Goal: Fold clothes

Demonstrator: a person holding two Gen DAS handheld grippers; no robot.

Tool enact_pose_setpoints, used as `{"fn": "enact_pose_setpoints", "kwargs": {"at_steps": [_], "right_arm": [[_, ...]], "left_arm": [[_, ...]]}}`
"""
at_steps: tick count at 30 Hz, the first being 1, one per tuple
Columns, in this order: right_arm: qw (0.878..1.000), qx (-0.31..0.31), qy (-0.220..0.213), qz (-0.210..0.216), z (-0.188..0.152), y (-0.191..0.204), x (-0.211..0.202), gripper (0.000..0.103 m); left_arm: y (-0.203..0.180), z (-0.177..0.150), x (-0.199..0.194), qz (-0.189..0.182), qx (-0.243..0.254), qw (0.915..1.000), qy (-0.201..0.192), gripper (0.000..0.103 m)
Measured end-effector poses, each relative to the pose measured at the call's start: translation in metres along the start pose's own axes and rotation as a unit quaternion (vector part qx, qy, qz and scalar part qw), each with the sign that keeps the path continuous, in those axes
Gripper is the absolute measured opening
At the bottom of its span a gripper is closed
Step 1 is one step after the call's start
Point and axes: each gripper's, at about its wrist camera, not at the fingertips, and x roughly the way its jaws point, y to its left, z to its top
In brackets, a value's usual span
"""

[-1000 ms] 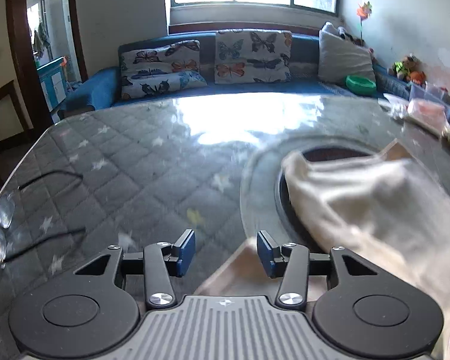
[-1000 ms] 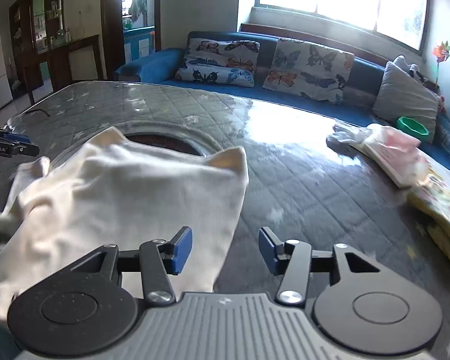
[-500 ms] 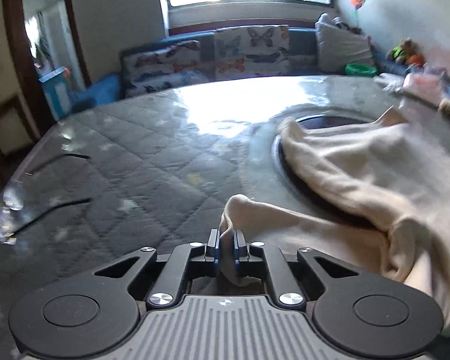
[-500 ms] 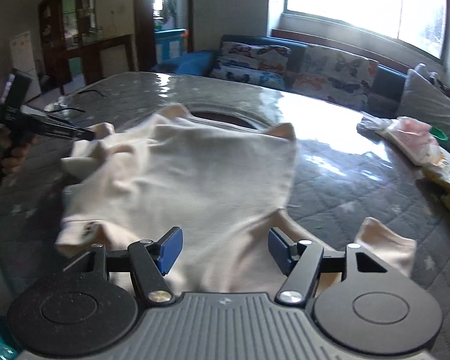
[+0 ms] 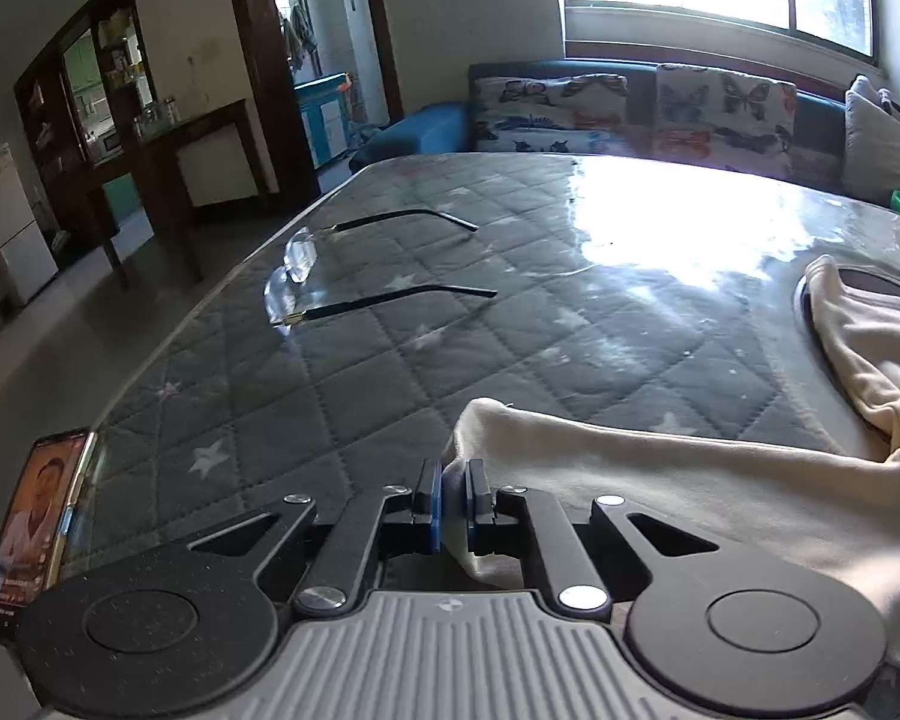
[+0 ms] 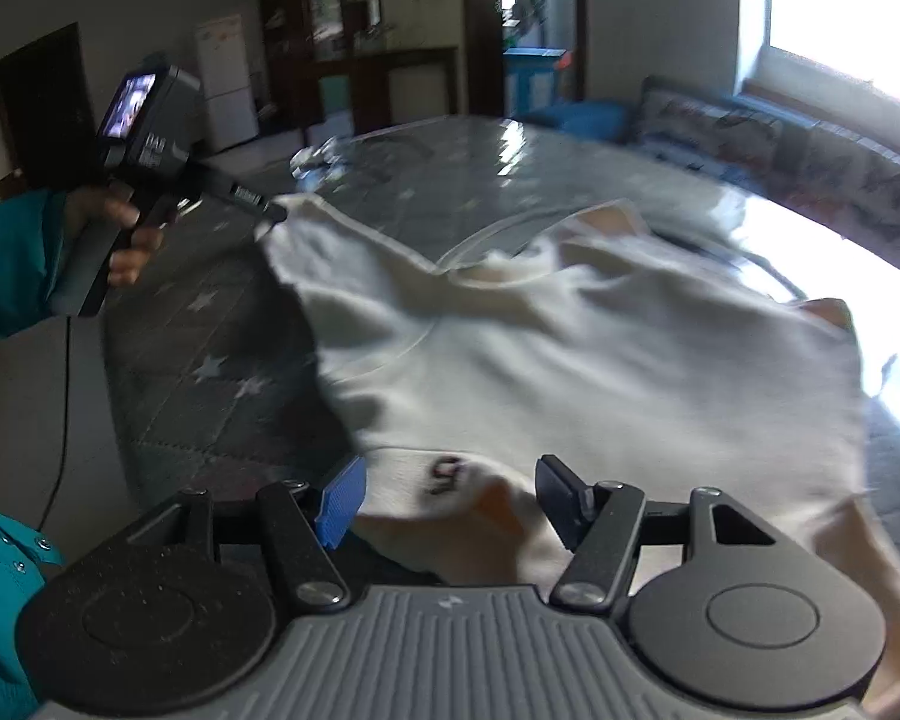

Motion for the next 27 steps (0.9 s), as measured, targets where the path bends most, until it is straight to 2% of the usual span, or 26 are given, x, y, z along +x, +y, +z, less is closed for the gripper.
{"fn": "enact_pose_setpoints", "kwargs": {"at_steps": [3, 6, 7, 12, 14, 15, 20, 24, 25, 27], "right_arm": [[1.000, -0.011, 0.010, 0.006, -0.001, 0.007, 0.009, 0.049], [1.000, -0.008, 0.010, 0.009, -0.001, 0.007, 0.007, 0.025], [1.000, -0.008, 0.010, 0.012, -0.002, 0.007, 0.004, 0.021], [0.998, -0.015, 0.021, 0.050, -0.010, 0.012, -0.009, 0.020], [0.998, -0.015, 0.023, 0.065, -0.015, 0.013, -0.014, 0.024], [0.997, -0.009, 0.022, 0.067, -0.017, 0.012, -0.015, 0.031], [0.998, 0.029, 0.005, 0.063, -0.022, 0.000, -0.034, 0.036], [0.995, 0.090, -0.028, 0.014, -0.026, -0.033, -0.066, 0.043], [0.993, 0.110, -0.037, -0.009, -0.027, -0.046, -0.074, 0.043], [0.987, 0.137, -0.039, -0.080, -0.028, -0.070, -0.083, 0.042]], "left_arm": [[0.005, -0.002, 0.001, 0.004, -0.002, 1.0000, 0.002, 0.008], [0.009, -0.002, 0.000, 0.006, -0.007, 0.9999, 0.007, 0.008], [0.012, -0.003, -0.002, 0.006, -0.009, 0.9999, 0.007, 0.008], [0.027, -0.010, -0.014, 0.009, -0.006, 0.9998, 0.015, 0.008], [0.033, -0.016, -0.014, 0.010, -0.009, 0.9995, 0.028, 0.008], [0.036, -0.019, -0.012, 0.009, -0.013, 0.9992, 0.037, 0.009], [0.037, -0.024, -0.012, 0.009, -0.010, 0.9992, 0.038, 0.012], [0.037, -0.020, -0.013, 0.012, -0.006, 0.9993, 0.036, 0.019], [0.038, -0.019, -0.013, 0.014, -0.008, 0.9993, 0.034, 0.020], [0.041, -0.017, -0.014, 0.019, -0.015, 0.9991, 0.033, 0.022]]}}
